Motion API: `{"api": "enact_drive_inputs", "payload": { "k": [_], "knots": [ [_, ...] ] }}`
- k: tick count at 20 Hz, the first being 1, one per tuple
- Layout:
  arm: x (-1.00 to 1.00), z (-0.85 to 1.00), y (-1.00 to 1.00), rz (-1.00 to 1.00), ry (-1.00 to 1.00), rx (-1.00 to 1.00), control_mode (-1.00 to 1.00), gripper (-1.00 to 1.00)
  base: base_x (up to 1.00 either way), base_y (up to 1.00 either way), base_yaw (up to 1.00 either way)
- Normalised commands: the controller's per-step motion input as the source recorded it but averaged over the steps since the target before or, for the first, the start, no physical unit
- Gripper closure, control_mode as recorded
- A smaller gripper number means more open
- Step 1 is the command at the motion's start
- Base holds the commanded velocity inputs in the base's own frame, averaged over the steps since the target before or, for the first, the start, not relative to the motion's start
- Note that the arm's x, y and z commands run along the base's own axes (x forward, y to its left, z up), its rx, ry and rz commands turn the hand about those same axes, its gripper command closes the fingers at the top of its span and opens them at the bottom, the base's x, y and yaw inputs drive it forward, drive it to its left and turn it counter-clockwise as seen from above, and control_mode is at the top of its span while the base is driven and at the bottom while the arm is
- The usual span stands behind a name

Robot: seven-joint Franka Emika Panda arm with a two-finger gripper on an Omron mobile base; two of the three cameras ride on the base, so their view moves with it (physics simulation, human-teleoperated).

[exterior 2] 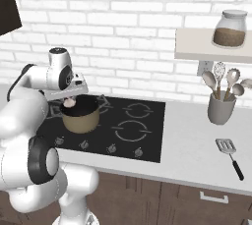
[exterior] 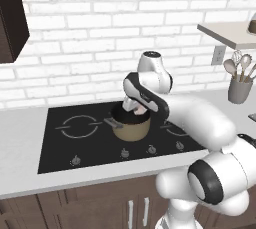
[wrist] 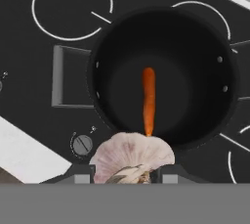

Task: Put the garlic and carrot in the pot. Retrieve the spatula and lightly stir the vegetables in the pot.

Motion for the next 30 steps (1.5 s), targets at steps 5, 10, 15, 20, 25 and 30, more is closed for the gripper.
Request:
{"api": "enact_drive_inputs", "payload": {
  "k": [5, 10, 15, 20, 25, 30],
  "knots": [
    [0.50, -0.49, 0.00, 0.04, 0.00, 0.00, -1.00, 1.00, 0.00, 0.00, 0.00],
    [0.33, -0.42, 0.12, 0.01, 0.00, 0.00, -1.00, 1.00, 0.00, 0.00, 0.00],
    [0.19, -0.31, 0.08, 0.00, 0.00, 0.00, -1.00, 1.00, 0.00, 0.00, 0.00],
    [0.06, -0.20, 0.00, 0.00, 0.00, 0.00, -1.00, 1.00, 0.00, 0.00, 0.00],
    [0.16, -0.21, 0.00, 0.00, 0.00, 0.00, -1.00, 1.00, 0.00, 0.00, 0.00],
    [0.09, -0.21, 0.00, 0.00, 0.00, 0.00, -1.00, 1.00, 0.00, 0.00, 0.00]
  ]
}}
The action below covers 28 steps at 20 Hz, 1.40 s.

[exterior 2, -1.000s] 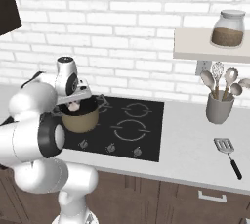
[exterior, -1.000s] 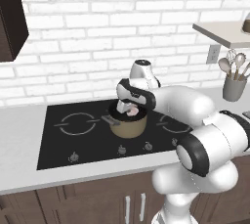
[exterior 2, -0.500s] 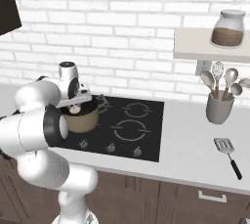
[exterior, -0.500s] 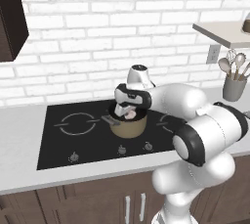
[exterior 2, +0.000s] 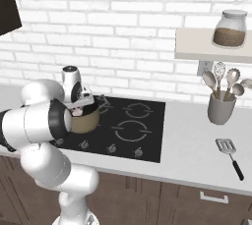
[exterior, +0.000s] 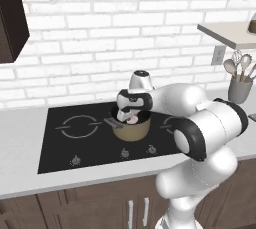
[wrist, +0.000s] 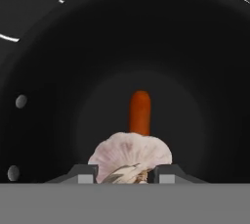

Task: Put the garlic and carrot in the pot. Retrieve the spatula and lightly stir the vegetables in the pot.

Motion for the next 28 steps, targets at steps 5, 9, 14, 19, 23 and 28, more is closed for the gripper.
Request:
{"api": "enact_drive_inputs", "payload": {
  "k": [5, 9, 14, 19, 23, 28],
  "knots": [
    [0.12, -0.19, 0.00, 0.00, 0.00, 0.00, -1.00, 1.00, 0.00, 0.00, 0.00],
    [0.06, -0.13, 0.00, 0.00, 0.00, 0.00, -1.00, -1.00, 0.00, 0.00, 0.00],
    [0.00, 0.00, 0.00, 0.00, 0.00, 0.00, -1.00, -1.00, 0.00, 0.00, 0.00],
    [-0.03, 0.11, 0.00, 0.00, -0.02, 0.00, -1.00, -1.00, 0.00, 0.00, 0.00],
    [-0.23, 0.51, 0.00, 0.00, -0.09, 0.00, -1.00, -1.00, 0.00, 0.00, 0.00],
    [-0.44, 0.54, -0.08, -0.02, -0.05, 0.00, -1.00, -1.00, 0.00, 0.00, 0.00]
  ]
}}
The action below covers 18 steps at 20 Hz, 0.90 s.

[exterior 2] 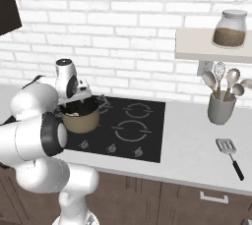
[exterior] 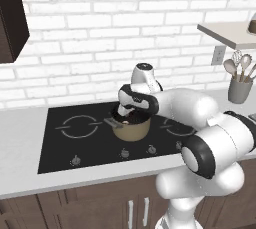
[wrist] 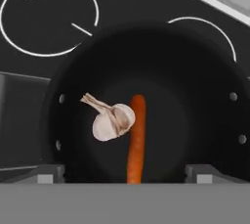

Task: Put the garlic and carrot in the pot. Retrieve the spatula and lightly stir the vegetables in the pot.

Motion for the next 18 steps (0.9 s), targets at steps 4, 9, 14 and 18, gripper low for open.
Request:
{"api": "enact_drive_inputs", "payload": {
  "k": [4, 9, 14, 18],
  "knots": [
    [-0.66, 0.29, -0.40, -0.06, 0.00, 0.00, -1.00, -1.00, 0.00, 0.00, 0.00],
    [-0.66, 0.26, -0.61, -0.04, -0.01, 0.01, -1.00, -1.00, 0.00, 0.00, 0.00],
    [-0.56, 0.20, -0.73, 0.00, -0.03, 0.06, -1.00, -1.00, 0.00, 0.00, 0.00],
    [-0.39, 0.18, -0.78, 0.00, -0.01, 0.07, -1.00, -1.00, 0.00, 0.00, 0.00]
  ]
}}
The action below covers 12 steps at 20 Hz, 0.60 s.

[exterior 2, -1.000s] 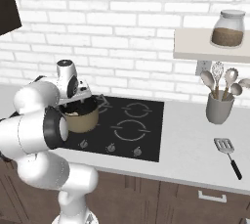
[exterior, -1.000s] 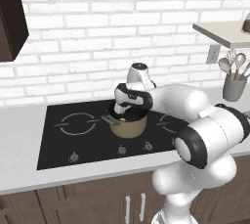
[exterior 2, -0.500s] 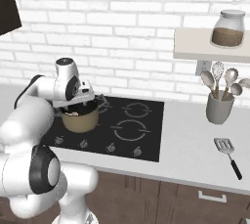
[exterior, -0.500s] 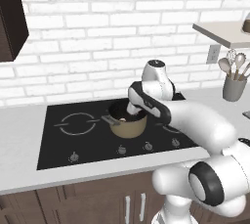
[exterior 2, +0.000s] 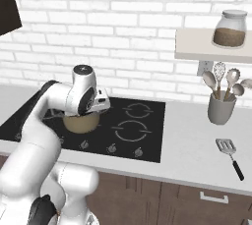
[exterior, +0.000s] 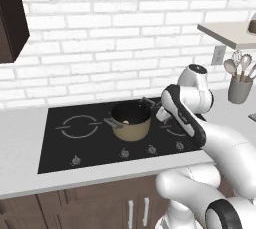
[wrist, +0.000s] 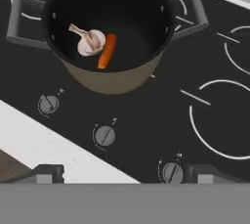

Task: Put the garlic and carrot in the pot. Retrieve the spatula and lightly stir the vegetables in the pot.

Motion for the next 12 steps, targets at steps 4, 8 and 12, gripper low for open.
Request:
{"api": "enact_drive_inputs", "payload": {
  "k": [4, 8, 12],
  "knots": [
    [-0.44, 0.11, -0.45, -0.04, 0.00, 0.01, -1.00, -1.00, 0.00, 0.00, 0.00],
    [-0.23, 0.00, -0.83, -0.06, 0.00, 0.00, -1.00, -1.00, 0.00, 0.00, 0.00],
    [-0.13, -0.01, -1.00, -0.03, 0.05, 0.01, -1.00, -1.00, 0.00, 0.00, 0.00]
  ]
}}
